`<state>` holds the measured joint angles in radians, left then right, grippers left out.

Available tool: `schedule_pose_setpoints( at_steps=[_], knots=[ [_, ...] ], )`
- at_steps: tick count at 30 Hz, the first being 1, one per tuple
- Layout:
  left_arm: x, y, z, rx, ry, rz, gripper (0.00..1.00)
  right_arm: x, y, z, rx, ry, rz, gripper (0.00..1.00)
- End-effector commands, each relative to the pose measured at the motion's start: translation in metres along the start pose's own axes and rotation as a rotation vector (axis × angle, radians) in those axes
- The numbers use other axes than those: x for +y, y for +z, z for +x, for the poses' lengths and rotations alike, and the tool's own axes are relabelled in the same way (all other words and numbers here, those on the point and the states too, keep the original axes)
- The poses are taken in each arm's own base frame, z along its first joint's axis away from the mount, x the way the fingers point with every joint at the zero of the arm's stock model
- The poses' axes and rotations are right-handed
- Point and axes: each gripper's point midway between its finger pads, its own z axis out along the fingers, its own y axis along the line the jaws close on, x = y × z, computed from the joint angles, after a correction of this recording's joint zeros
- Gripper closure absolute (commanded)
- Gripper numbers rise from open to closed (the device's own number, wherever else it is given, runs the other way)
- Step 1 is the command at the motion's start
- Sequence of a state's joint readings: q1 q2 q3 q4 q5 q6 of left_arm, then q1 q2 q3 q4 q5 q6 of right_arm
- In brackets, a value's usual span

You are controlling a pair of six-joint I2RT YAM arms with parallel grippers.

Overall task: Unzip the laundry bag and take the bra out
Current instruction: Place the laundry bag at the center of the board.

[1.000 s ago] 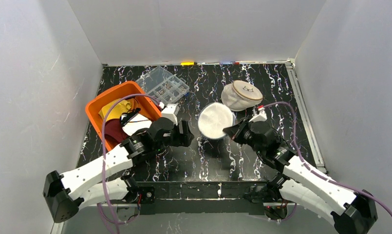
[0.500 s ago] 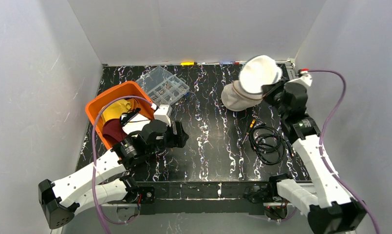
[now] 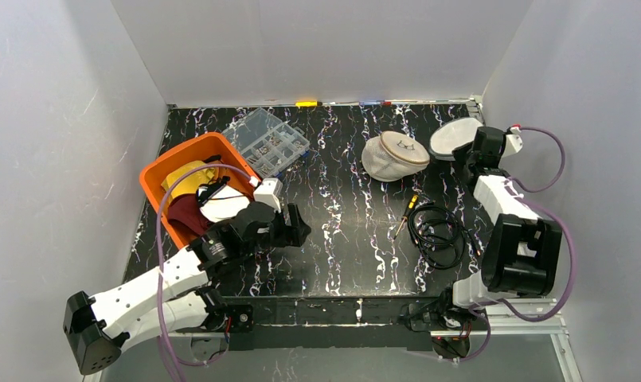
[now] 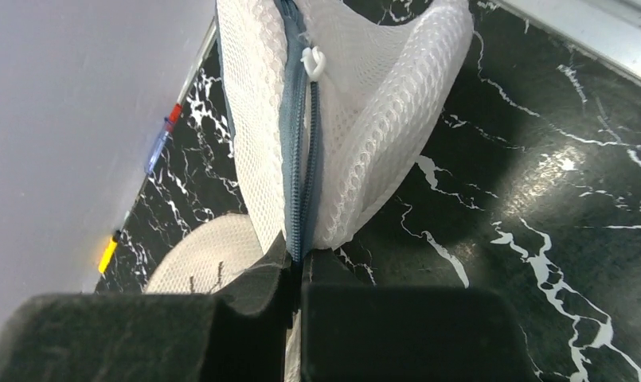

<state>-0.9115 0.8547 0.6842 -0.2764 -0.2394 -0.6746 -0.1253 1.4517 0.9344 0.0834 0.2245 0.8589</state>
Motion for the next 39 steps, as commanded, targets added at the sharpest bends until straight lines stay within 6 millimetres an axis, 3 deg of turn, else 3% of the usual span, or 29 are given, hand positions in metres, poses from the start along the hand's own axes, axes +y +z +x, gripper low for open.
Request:
schedule_pose_setpoints(
  at_steps=[1, 12, 15, 17, 22, 26, 29, 34, 39],
  knots=[
    [-0.002, 0.009, 0.012, 0.019, -0.042, 0.028, 0.28, 0.014, 0.009, -0.011, -0.050, 0.033, -0.100, 0.99],
    [0.002, 0.015, 0.020, 0.036, -0.050, 0.015, 0.28, -0.068, 0.018, 0.040, 0.052, -0.004, 0.084, 0.99],
    [0.001, 0.017, 0.025, 0.053, -0.061, 0.021, 0.28, -0.081, 0.016, 0.047, 0.066, -0.003, 0.111, 0.99],
    [0.002, 0.017, 0.028, 0.059, -0.067, 0.021, 0.28, -0.083, 0.015, 0.049, 0.074, -0.005, 0.121, 0.89],
    [0.003, 0.018, 0.030, 0.057, -0.073, 0.021, 0.28, -0.080, 0.010, 0.043, 0.077, -0.014, 0.137, 0.54],
    [0.001, 0.019, 0.029, 0.061, -0.070, 0.026, 0.28, -0.069, -0.001, 0.028, 0.059, -0.028, 0.130, 0.35],
    [0.002, 0.018, 0.029, 0.063, -0.065, 0.023, 0.28, -0.061, -0.014, 0.014, 0.039, -0.037, 0.135, 0.03],
    [0.002, 0.016, 0.028, 0.065, -0.061, 0.021, 0.28, -0.040, -0.043, -0.003, 0.017, -0.055, 0.114, 0.01],
    [0.003, 0.010, 0.026, 0.060, -0.063, 0.022, 0.27, 0.015, -0.078, -0.001, 0.013, -0.079, -0.074, 0.01]
  ],
)
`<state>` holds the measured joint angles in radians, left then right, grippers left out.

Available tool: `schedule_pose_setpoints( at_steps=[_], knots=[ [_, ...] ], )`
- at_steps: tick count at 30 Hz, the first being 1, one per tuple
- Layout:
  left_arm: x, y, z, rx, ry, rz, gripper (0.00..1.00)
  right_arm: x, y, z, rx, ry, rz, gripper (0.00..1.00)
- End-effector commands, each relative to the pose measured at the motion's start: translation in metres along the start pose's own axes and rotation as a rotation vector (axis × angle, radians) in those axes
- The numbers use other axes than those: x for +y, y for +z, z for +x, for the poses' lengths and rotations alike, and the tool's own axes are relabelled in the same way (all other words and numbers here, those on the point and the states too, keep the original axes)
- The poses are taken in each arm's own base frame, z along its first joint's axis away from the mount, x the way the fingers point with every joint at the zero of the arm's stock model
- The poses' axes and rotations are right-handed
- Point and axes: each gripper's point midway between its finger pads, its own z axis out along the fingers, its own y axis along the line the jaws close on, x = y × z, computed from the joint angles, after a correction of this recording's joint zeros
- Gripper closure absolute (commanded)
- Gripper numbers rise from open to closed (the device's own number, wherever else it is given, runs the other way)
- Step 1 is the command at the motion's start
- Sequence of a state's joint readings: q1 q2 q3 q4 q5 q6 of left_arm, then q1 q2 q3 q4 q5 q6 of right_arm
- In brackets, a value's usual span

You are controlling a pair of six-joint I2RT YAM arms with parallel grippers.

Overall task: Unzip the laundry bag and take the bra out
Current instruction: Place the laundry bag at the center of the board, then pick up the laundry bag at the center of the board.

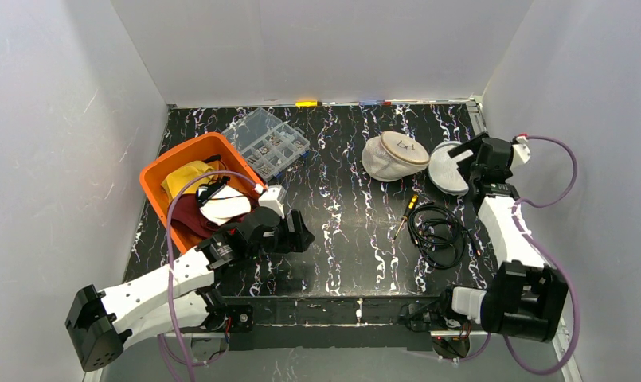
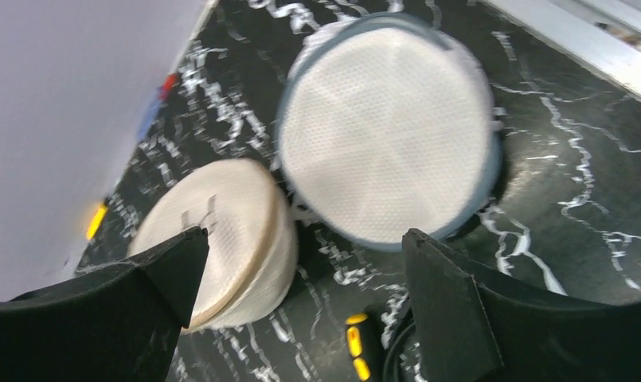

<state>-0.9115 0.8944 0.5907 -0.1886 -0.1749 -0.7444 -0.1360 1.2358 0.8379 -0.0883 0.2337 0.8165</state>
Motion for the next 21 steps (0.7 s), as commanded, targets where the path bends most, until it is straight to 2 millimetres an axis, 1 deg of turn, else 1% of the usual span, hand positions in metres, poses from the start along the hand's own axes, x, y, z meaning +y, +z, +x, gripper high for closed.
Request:
schedule_pose_setpoints(
  at_steps=[1, 2, 3, 4, 6, 8, 12, 14, 16, 17, 19, 21],
  knots=[
    [0.000, -0.009, -0.006, -0.017, -0.002, 0.001, 0.27, 0.051, -0.034, -0.002, 0.003, -0.047, -0.171, 0.01],
    [0.001, -0.010, -0.007, -0.020, -0.004, -0.001, 0.27, 0.059, -0.037, 0.005, 0.023, -0.057, -0.204, 0.01],
    [0.002, -0.010, -0.007, -0.022, -0.005, -0.003, 0.25, 0.067, -0.038, 0.016, 0.070, -0.064, -0.242, 0.01],
    [0.003, -0.010, -0.006, -0.023, -0.007, -0.008, 0.25, 0.071, -0.037, 0.024, 0.109, -0.057, -0.254, 0.01],
    [0.003, -0.010, -0.007, -0.027, -0.012, -0.013, 0.23, 0.073, -0.032, 0.037, 0.169, -0.014, -0.248, 0.01],
    [0.004, -0.010, -0.007, -0.024, -0.016, -0.017, 0.23, 0.070, -0.025, 0.042, 0.186, 0.049, -0.223, 0.01],
    [0.004, -0.011, -0.007, -0.021, -0.023, -0.022, 0.22, 0.084, -0.006, 0.051, 0.222, 0.150, -0.254, 0.01],
    [0.004, -0.011, -0.006, -0.020, -0.023, -0.023, 0.22, 0.089, 0.006, 0.064, 0.283, 0.165, -0.242, 0.01],
    [0.005, -0.011, -0.006, -0.020, -0.024, -0.027, 0.22, 0.089, 0.017, 0.074, 0.310, 0.173, -0.222, 0.01],
    [0.005, -0.011, -0.006, -0.019, -0.024, -0.031, 0.22, 0.089, 0.020, 0.076, 0.312, 0.181, -0.216, 0.01],
    [0.006, -0.012, -0.006, -0.017, -0.024, -0.036, 0.22, 0.094, 0.021, 0.088, 0.330, 0.163, -0.211, 0.02],
    [0.007, -0.013, -0.007, -0.020, -0.025, -0.041, 0.22, 0.094, 0.023, 0.096, 0.344, 0.152, -0.202, 0.06]
  ],
)
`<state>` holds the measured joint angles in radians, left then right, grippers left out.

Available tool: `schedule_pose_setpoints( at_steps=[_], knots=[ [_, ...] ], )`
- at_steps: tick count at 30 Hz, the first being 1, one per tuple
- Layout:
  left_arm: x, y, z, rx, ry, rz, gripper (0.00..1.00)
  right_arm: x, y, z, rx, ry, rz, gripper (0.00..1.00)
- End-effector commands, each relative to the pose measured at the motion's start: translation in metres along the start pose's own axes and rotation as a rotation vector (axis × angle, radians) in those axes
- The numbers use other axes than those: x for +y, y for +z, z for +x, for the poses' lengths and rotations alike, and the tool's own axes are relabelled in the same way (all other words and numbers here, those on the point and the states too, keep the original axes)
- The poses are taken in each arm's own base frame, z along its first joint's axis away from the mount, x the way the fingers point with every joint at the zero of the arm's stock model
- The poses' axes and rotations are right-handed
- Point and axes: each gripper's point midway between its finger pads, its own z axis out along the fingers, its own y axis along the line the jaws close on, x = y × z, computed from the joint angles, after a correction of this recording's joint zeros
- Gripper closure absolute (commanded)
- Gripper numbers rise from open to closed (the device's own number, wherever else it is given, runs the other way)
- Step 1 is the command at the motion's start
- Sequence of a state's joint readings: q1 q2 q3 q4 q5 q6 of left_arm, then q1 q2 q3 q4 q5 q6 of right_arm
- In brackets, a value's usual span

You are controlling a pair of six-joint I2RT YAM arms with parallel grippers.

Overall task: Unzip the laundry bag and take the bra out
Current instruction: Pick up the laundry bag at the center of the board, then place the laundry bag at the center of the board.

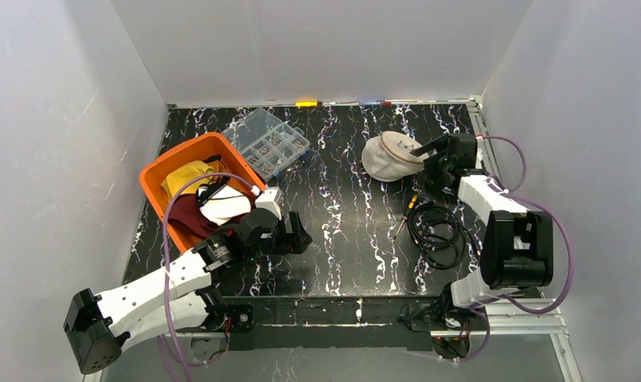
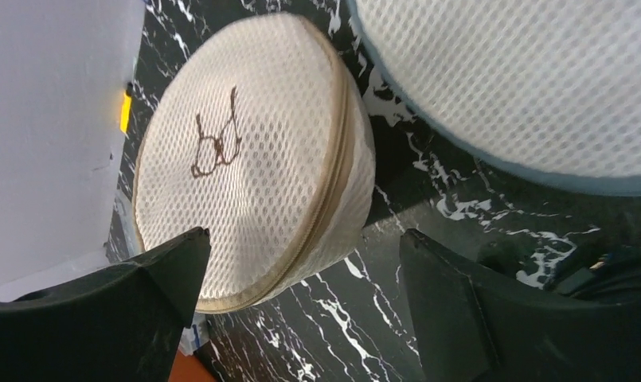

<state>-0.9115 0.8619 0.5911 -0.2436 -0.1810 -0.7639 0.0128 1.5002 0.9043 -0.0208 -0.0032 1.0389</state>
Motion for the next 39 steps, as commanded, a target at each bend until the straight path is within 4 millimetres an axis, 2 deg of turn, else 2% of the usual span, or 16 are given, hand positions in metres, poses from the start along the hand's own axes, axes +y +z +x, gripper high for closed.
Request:
schedule_pose_setpoints(
  at_steps=[1, 2, 5, 8, 10, 12, 14, 16, 18, 20, 23, 26, 29, 33, 35, 39],
  knots=[
    [0.001, -0.006, -0.011, -0.033, -0.009, -0.022, 0.22, 0.039, 0.001, 0.000, -0.010, 0.006, -0.089, 0.09],
    [0.002, -0.007, -0.011, -0.035, -0.010, -0.024, 0.22, 0.040, 0.002, 0.002, -0.005, 0.003, -0.093, 0.14],
    [0.003, -0.010, -0.012, -0.036, -0.009, -0.030, 0.22, 0.047, -0.002, 0.006, -0.005, -0.011, -0.120, 0.41],
    [0.003, -0.013, -0.014, -0.043, -0.013, -0.028, 0.22, 0.058, -0.010, 0.009, -0.004, -0.031, -0.160, 0.77],
    [0.002, -0.016, -0.015, -0.046, -0.016, -0.026, 0.22, 0.068, -0.018, 0.010, -0.003, -0.055, -0.187, 0.96],
    [0.001, -0.020, -0.020, -0.058, -0.020, -0.026, 0.23, 0.086, -0.032, 0.011, -0.008, -0.103, -0.240, 0.99],
    [0.002, -0.026, -0.025, -0.077, -0.022, -0.034, 0.23, 0.113, -0.052, 0.016, -0.009, -0.170, -0.319, 0.99],
    [0.005, -0.033, -0.033, -0.112, -0.015, -0.046, 0.23, 0.143, -0.079, 0.027, -0.004, -0.279, -0.406, 0.99],
    [0.006, -0.042, -0.046, -0.163, -0.009, -0.058, 0.23, 0.163, -0.106, 0.042, 0.016, -0.349, -0.493, 0.99],
    [0.010, -0.054, -0.058, -0.218, -0.016, -0.073, 0.23, 0.174, -0.134, 0.065, 0.062, -0.408, -0.585, 0.99],
    [0.011, -0.073, -0.074, -0.304, -0.047, -0.061, 0.23, 0.177, -0.173, 0.098, 0.143, -0.517, -0.711, 0.99],
    [0.010, -0.089, -0.084, -0.370, -0.056, -0.020, 0.22, 0.158, -0.208, 0.137, 0.268, -0.639, -0.807, 0.99],
    [0.003, -0.098, -0.083, -0.383, -0.013, 0.052, 0.16, 0.124, -0.231, 0.171, 0.383, -0.744, -0.893, 0.99],
    [-0.019, -0.090, -0.064, -0.320, 0.052, 0.200, 0.11, 0.056, -0.236, 0.214, 0.571, -0.782, -0.933, 0.99],
    [-0.028, -0.083, -0.051, -0.268, 0.069, 0.261, 0.10, 0.035, -0.242, 0.228, 0.640, -0.760, -0.973, 0.99],
    [-0.035, -0.068, -0.022, -0.156, 0.114, 0.326, 0.09, -0.002, -0.242, 0.237, 0.662, -0.744, -0.942, 0.99]
  ],
)
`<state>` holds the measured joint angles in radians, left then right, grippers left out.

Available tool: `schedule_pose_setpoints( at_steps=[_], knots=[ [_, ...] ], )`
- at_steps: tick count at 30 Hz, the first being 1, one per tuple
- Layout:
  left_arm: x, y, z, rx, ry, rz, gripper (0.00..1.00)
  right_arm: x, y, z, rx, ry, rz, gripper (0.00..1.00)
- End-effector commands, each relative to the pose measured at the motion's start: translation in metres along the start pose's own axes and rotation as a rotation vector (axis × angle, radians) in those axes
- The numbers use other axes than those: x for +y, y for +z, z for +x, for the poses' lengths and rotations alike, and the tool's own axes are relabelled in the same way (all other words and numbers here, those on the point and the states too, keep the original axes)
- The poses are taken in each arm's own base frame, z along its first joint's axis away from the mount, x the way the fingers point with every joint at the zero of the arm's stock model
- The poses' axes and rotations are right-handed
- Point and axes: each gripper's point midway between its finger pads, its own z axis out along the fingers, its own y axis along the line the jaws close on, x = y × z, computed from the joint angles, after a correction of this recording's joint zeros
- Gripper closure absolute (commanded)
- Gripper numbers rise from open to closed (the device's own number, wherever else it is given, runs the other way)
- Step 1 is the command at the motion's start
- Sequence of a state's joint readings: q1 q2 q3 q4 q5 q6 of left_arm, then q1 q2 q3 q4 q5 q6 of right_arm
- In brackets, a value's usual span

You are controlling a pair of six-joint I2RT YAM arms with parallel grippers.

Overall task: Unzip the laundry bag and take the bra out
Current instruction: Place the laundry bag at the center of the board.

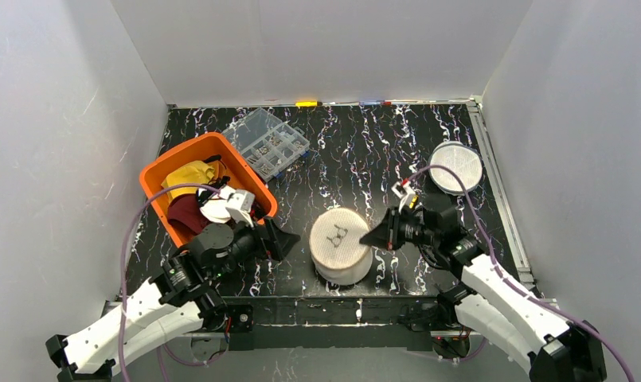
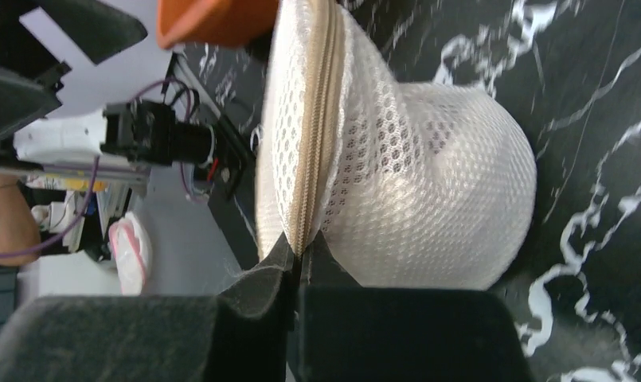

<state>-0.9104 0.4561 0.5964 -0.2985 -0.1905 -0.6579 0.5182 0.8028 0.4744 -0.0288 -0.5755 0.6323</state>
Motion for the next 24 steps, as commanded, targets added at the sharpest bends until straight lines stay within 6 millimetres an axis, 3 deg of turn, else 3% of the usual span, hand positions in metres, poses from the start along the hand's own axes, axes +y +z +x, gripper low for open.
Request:
schedule_pose_setpoints(
  at_steps=[1, 7, 14, 17, 20, 24],
  knots=[
    [-0.013, 0.009, 0.036, 0.144, 0.061, 0.121, 0.09, 0.017, -0.014, 0.017, -0.001, -0.067, -0.108, 0.99],
    [-0.003, 0.017, 0.067, 0.287, 0.049, 0.075, 0.10, 0.002, -0.022, 0.035, 0.000, -0.035, -0.046, 0.99],
    [-0.015, 0.038, 0.082, 0.301, -0.037, 0.143, 0.10, -0.006, -0.029, 0.053, 0.052, -0.065, -0.021, 0.99],
    [-0.017, 0.044, 0.072, 0.296, 0.042, 0.129, 0.10, -0.002, -0.033, 0.059, 0.093, -0.074, -0.038, 0.99],
    [-0.040, 0.045, 0.046, 0.297, 0.190, 0.203, 0.10, 0.006, -0.036, 0.063, 0.126, -0.081, -0.076, 0.99],
    [-0.076, 0.037, 0.034, 0.419, 0.398, 0.368, 0.10, 0.022, -0.039, 0.065, 0.147, -0.076, -0.156, 0.99]
  ],
)
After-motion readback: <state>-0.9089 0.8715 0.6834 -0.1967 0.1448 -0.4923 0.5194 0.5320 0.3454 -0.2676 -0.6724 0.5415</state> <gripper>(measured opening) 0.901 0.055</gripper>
